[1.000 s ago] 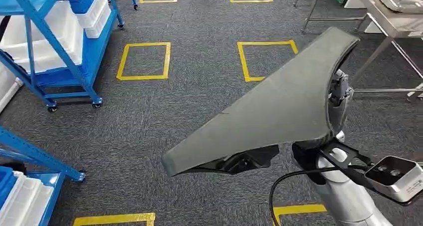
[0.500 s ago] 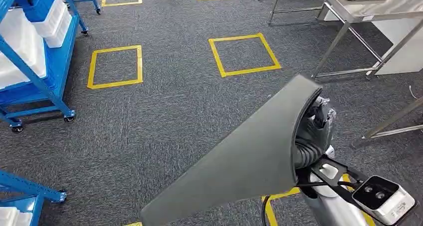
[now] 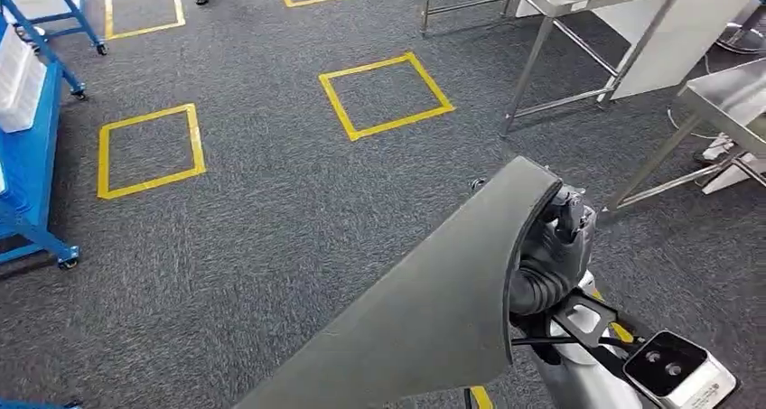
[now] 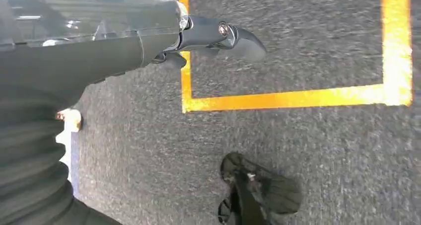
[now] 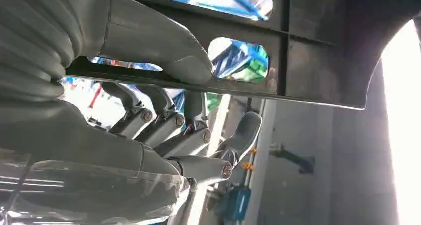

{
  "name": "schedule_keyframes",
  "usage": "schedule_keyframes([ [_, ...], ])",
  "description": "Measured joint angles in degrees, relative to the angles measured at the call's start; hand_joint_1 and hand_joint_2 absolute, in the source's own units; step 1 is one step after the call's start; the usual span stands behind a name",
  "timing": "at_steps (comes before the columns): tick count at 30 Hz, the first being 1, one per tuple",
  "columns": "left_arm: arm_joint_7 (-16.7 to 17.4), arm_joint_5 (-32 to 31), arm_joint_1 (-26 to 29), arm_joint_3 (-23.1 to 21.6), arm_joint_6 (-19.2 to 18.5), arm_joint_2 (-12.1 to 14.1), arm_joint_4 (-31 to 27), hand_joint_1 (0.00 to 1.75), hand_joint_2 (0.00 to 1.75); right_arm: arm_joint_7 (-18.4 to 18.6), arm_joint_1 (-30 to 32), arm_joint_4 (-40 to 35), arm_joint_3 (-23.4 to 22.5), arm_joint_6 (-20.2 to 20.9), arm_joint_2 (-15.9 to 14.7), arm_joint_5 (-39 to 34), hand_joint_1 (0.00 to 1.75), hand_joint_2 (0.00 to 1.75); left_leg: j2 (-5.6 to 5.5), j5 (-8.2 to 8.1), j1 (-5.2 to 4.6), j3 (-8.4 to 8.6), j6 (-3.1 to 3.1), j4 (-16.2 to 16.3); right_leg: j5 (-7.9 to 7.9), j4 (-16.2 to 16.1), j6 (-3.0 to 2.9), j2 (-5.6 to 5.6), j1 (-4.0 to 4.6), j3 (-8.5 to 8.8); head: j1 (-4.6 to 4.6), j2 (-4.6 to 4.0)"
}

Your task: Take the parts from the cabinet and place them on the table.

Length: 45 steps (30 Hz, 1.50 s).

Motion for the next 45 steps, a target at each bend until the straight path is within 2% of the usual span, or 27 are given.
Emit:
schedule_keyframes([
  [1, 0.0, 0.02, 0.02, 0.11, 0.02, 0.09, 0.0, 0.0, 1.75, -0.02, 0.02, 0.09, -0.26, 0.02, 0.32, 0.02, 1.75, 1.75, -2.5, 1.75, 0.48, 2.06, -0.19, -4.82, -0.34, 0.54, 0.37, 0.66, -0.03, -0.21, 0.02, 0.0],
  [2, 0.02, 0.02, 0.1, 0.22, 0.04, 0.09, 0.0, 0.0, 1.75, -0.02, -0.01, 0.17, -0.52, 0.15, 0.52, 0.06, 1.75, 1.75, -5.43, 0.5, 0.65, 2.45, -0.21, -5.73, -0.59, 1.24, 0.78, 1.22, 0.18, -0.79, 0.0, 0.0],
  [6, 0.37, 0.02, -0.32, 0.5, 0.24, 0.37, 0.0, 0.0, 1.75, -0.11, 0.43, 0.28, -1.4, 0.59, 0.83, 0.2, 1.75, 1.75, -2.76, 1.15, 0.36, 2.5, 1.68, -5.97, -0.02, 1.12, 2.21, 3.39, -0.3, -1.66, 0.02, 0.0],
  [8, 0.44, 0.07, -0.25, 0.74, 0.46, 0.61, 0.0, 0.0, 1.75, -0.13, 0.57, 0.28, -1.99, 0.79, 0.83, 0.26, 1.75, 1.75, -1.3, 1.4, 0.26, 2.7, 2.46, -6.48, -2.08, 3.95, 2.42, -2.43, -0.04, -2.92, 0.02, 0.0],
  [10, 0.42, 0.13, 0.02, 1.05, 0.52, 0.77, 0.0, 0.0, 1.75, -0.13, 0.71, 0.33, -2.25, 0.9, 0.83, 0.33, 1.75, 1.75, 0.2, 1.33, -0.02, 2.58, 2.65, -6.46, -6.45, 12.8, 2.77, -4.05, -0.22, -7.37, 0.02, 0.0],
  [12, 0.39, 0.33, 0.12, 1.18, 0.57, 0.94, 0.0, 0.0, 1.75, -0.13, 1.19, 0.35, -2.56, 0.94, 0.83, 0.39, 1.75, 1.75, 1.77, 1.2, -0.18, 2.52, 2.78, -6.45, -8.07, 18.98, 2.85, -4.23, -0.33, -10.54, 0.02, 0.0],
  [13, 0.33, 0.46, 0.09, 1.33, 0.57, 1.01, 0.0, 0.0, 1.75, -0.13, 1.37, 0.35, -2.77, 0.94, 0.81, 0.52, 1.75, 1.75, 2.49, 1.14, -0.25, 2.57, 2.74, -6.45, -6.85, 17.96, 2.78, -4.3, -0.33, -10.06, 0.02, 0.0],
  [15, 0.31, 0.46, -0.03, 1.49, 0.57, 1.03, 0.0, 0.0, 1.75, -0.13, 1.42, 0.35, -2.97, 0.96, 0.81, 0.55, 1.75, 1.75, 3.77, 0.9, -0.37, 2.89, 2.63, -6.46, -2.27, 9.05, 2.29, -5.22, -0.17, -5.26, 0.02, 0.0],
  [16, 0.22, 0.48, -0.08, 1.51, 0.57, 1.07, 0.0, 0.0, 1.75, -0.13, 1.41, 0.33, -3.08, 0.96, 0.81, 0.59, 1.75, 1.75, 4.31, 0.75, -0.42, 3.19, 2.49, -6.48, -0.17, 3.35, 1.83, -7.07, 0.13, -1.96, 0.02, 0.0],
  [17, 0.04, 0.57, -0.08, 1.57, 0.72, 1.18, 0.0, 0.0, 1.75, -0.13, 1.42, 0.28, -3.26, 0.96, 0.81, 0.85, 1.75, 1.75, 4.76, 0.59, -0.61, 3.45, 2.24, -6.5, -0.98, 0.97, 1.19, -10.06, 0.92, -0.71, 0.02, 0.0],
  [21, -0.07, 0.72, -0.33, 2.23, 1.49, 1.92, -0.07, 0.0, 1.75, -0.13, 1.79, 0.11, -3.89, 0.96, 0.83, 1.31, 1.75, 1.75, 7.1, 0.24, -0.54, 4.32, 0.95, -7.05, -0.53, 0.34, 0.49, -7.34, 1.22, -0.85, 0.02, 0.0],
  [22, 0.0, 0.81, -0.38, 2.4, 1.66, 2.21, -0.13, 0.0, 1.75, -0.13, 2.06, -0.15, -4.07, 0.98, 0.87, 1.31, 1.75, 1.75, 6.88, -0.3, -0.5, 4.34, 0.54, -6.81, 0.02, -0.6, 0.13, -6.59, 0.24, -0.02, 0.0, 0.0],
  [24, 0.02, 1.42, -0.32, 2.91, 1.81, 2.84, -0.13, 0.0, 1.75, -0.15, 2.04, -0.3, -4.28, 1.35, 0.94, 1.33, 1.75, 1.75, 2.17, -3.86, -0.23, 2.08, 0.36, -1.02, 0.24, -0.92, -0.49, -5.46, 0.37, 0.27, 0.0, 0.0],
  [26, -0.11, 1.95, -0.15, 3.5, 1.79, 3.69, -0.13, 0.0, 1.75, -0.15, 2.51, -0.24, -4.28, 1.79, 1.05, 1.4, 1.75, 1.75, 0.71, -7.74, -0.23, -2.76, 0.1, 8.43, 0.17, -0.84, -0.59, -3.87, 0.42, 0.2, 0.02, 0.0],
  [27, -0.2, 2.14, -0.01, 3.83, 1.79, 3.93, -0.13, 0.0, 1.75, -0.15, 2.65, -0.2, -4.35, 1.79, 1.05, 1.53, 1.75, 1.75, 0.65, -8.1, -0.23, -4.46, 0.02, 11.32, 0.15, -0.74, -0.62, -3.0, 0.46, 0.18, 0.0, 0.0],
  [29, -0.35, 2.34, 0.06, 4.22, 1.68, 4.24, -0.13, 0.0, 1.75, -0.15, 2.77, -0.13, -4.46, 1.79, 1.05, 1.53, 1.75, 1.75, 0.61, -4.63, -0.23, -3.68, 0.07, 8.09, 0.01, -0.46, -0.5, -1.25, 0.42, 0.27, 0.0, 0.0],
  [30, -0.46, 2.32, 0.01, 4.33, 1.62, 4.33, -0.13, 0.0, 1.75, -0.13, 2.77, -0.13, -4.52, 1.79, 1.05, 1.53, 1.75, 1.75, 0.36, -1.74, -0.19, -1.7, 0.13, 3.37, -0.16, -0.22, -0.31, -0.46, 0.35, 0.33, 0.0, 0.0],
  [31, -0.57, 2.32, -0.02, 4.37, 1.6, 4.44, -0.13, 0.0, 1.75, -0.15, 2.77, -0.13, -4.63, 1.79, 1.05, 1.53, 1.75, 1.75, -0.85, 1.33, -0.03, 0.89, 0.21, -2.59, -0.41, 0.16, -0.09, 0.31, 0.3, 0.38, 0.0, 0.0],
  [32, -0.61, 2.32, 0.01, 4.41, 1.55, 4.57, -0.13, 0.0, 1.75, -0.15, 2.76, -0.13, -4.74, 1.79, 1.05, 1.53, 1.75, 1.75, -3.55, 1.45, 0.22, 2.21, 0.44, -5.56, -0.63, 0.44, 0.15, 0.82, 0.21, 0.21, 0.02, 0.0],
  [33, -0.68, 2.32, 0.05, 4.46, 1.55, 4.59, -0.13, 0.0, 1.75, -0.15, 2.76, -0.11, -4.85, 1.77, 1.05, 1.55, 1.75, 1.75, -3.78, 1.1, 0.22, 2.6, 0.55, -6.41, -0.78, 1.01, 0.42, 1.58, 0.46, -0.24, 0.02, 0.0],
  [36, -0.74, 2.32, -0.39, 4.5, 1.42, 4.79, -0.17, 0.0, 1.75, -0.15, 3.0, -0.13, -5.07, 1.79, 1.03, 1.55, 1.75, 1.75, -2.28, 1.28, -0.22, 2.55, 1.44, -6.24, -0.36, 0.58, 1.49, 3.01, -0.01, -0.67, 0.02, 0.0],
  [37, -0.83, 2.29, -0.46, 4.5, 1.18, 4.61, -0.17, 0.0, 1.75, -0.15, 3.09, -0.2, -5.2, 1.79, 1.03, 1.55, 1.75, 1.75, -1.44, 1.62, 0.26, 2.7, 1.94, -6.89, -0.54, 0.8, 1.76, 3.36, 0.16, -0.72, 0.02, 0.0],
  [39, -1.14, 2.25, -0.43, 4.57, 1.03, 4.72, -0.2, 0.0, 1.75, -0.13, 3.05, -0.39, -5.4, 1.99, 1.03, 1.53, 1.75, 1.75, -0.29, 1.67, 0.17, 2.89, 2.56, -7.14, -3.59, 5.27, 2.3, -2.11, 0.34, -2.82, 0.02, 0.0],
  [40, -1.2, 2.25, -0.27, 4.63, 0.96, 4.7, -0.2, 0.0, 1.75, -0.15, 3.1, -0.42, -5.42, 1.99, 1.03, 1.51, 1.75, 1.75, 0.29, 1.61, 0.06, 2.87, 2.63, -7.14, -5.77, 9.7, 2.58, -3.42, 0.2, -5.05, 0.02, 0.0],
  [42, -1.27, 2.23, -0.02, 4.74, 0.94, 4.68, -0.2, 0.0, 1.75, -0.15, 3.34, -0.42, -5.42, 2.05, 1.03, 1.51, 1.75, 1.75, 1.83, 1.43, -0.08, 2.82, 2.74, -7.11, -8.66, 18.19, 2.9, -4.15, -0.13, -9.52, 0.02, 0.0],
  [43, -1.31, 2.23, -0.02, 4.78, 0.94, 4.68, -0.2, 0.0, 1.75, -0.15, 3.36, -0.42, -5.42, 2.1, 1.03, 1.51, 1.75, 1.75, 2.52, 1.37, -0.1, 2.87, 2.68, -7.1, -8.08, 18.79, 3.0, -4.25, -0.24, -9.98, 0.02, 0.0],
  [45, -1.51, 2.25, -0.11, 4.85, 0.87, 4.68, -0.2, 0.0, 1.75, -0.15, 3.36, -0.42, -5.42, 2.38, 1.03, 1.42, 1.75, 1.75, 3.77, 1.09, -0.1, 3.22, 2.5, -7.1, -3.7, 11.82, 2.89, -4.88, -0.24, -6.51, 0.02, 0.0],
])
